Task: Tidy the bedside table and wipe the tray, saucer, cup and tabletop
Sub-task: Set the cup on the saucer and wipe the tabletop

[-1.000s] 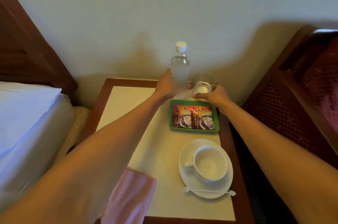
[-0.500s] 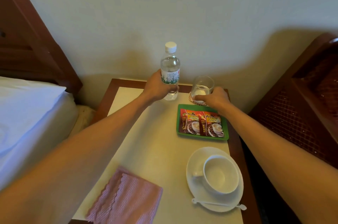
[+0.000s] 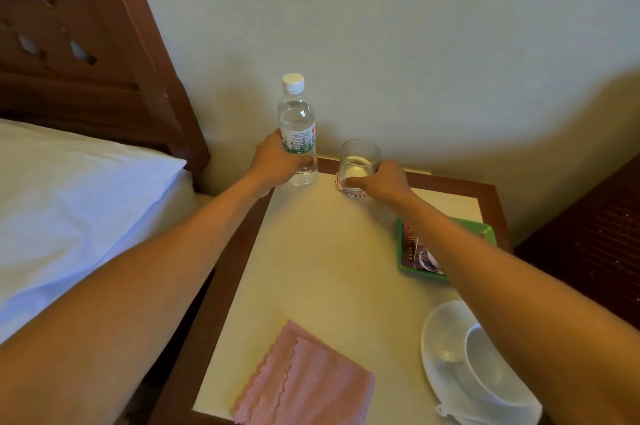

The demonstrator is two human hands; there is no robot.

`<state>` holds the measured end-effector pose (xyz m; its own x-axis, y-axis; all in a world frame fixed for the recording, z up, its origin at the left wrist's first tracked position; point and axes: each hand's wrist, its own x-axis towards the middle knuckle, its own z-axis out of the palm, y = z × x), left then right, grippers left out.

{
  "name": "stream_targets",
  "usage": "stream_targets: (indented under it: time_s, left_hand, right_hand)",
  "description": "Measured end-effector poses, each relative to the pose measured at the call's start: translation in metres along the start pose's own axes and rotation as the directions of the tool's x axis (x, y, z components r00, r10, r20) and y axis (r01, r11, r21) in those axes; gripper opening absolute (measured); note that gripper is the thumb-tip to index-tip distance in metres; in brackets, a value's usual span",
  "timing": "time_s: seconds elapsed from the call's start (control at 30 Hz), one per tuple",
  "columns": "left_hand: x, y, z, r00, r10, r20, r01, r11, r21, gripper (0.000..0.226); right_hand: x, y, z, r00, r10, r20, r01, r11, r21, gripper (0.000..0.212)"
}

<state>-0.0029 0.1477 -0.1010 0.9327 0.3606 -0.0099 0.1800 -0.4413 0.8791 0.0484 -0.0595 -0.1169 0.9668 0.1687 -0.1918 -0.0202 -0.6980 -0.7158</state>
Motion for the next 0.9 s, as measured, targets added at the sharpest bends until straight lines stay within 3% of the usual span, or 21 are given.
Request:
stream_targets:
  time_s: [0.33,0.43,0.47,0.53,0.6,0.63,0.77,0.9]
  left_hand:
    - [0.004,-0.013,-0.009,1.0,-0.018,-0.012,0.018,1.0,0.008,0.064]
    - [-0.005,-0.014,-0.002,0.988,-0.153,0.009,0.154,0.984,-0.088,0.08]
    - [-0.014,-0.013,0.003,0.973,-0.229,-0.036,0.223,0.967,-0.122,0.083]
    - [-0.039,-0.009,0.017,0.913,-0.314,-0.261,0.295,0.949,-0.111,0.069]
    - [-0.073,-0.001,0.038,0.863,-0.234,-0.448,0.222,0.972,-0.08,0.045]
    - [-0.089,0.006,0.05,0.869,-0.185,-0.459,0.168,0.983,-0.079,0.037]
    - [-0.13,0.033,0.102,0.975,-0.165,-0.147,0.156,0.985,-0.066,0.02]
    - [-0.142,0.056,0.138,0.974,-0.195,0.115,0.184,0.978,0.097,0.038]
  right_hand:
    - [-0.007,-0.02,0.019,0.998,-0.053,0.034,0.053,0.999,-0.004,0.064]
    - [-0.018,-0.015,0.0,0.992,-0.097,0.082,0.103,0.992,-0.078,0.062]
    - [-0.024,-0.012,-0.009,0.99,-0.106,0.088,0.115,0.988,-0.103,0.066]
    - [-0.035,-0.003,-0.03,0.991,-0.116,0.071,0.125,0.982,-0.139,0.068]
    - [-0.046,0.013,-0.053,0.993,-0.114,0.04,0.119,0.982,-0.146,0.058]
    - [-0.052,0.023,-0.063,0.994,-0.109,0.024,0.111,0.982,-0.151,0.053]
    - [-0.077,0.064,-0.101,0.997,-0.023,-0.076,0.003,0.967,-0.256,0.049]
    - [-0.094,0.1,-0.119,0.967,0.219,-0.132,-0.255,0.875,-0.412,0.063]
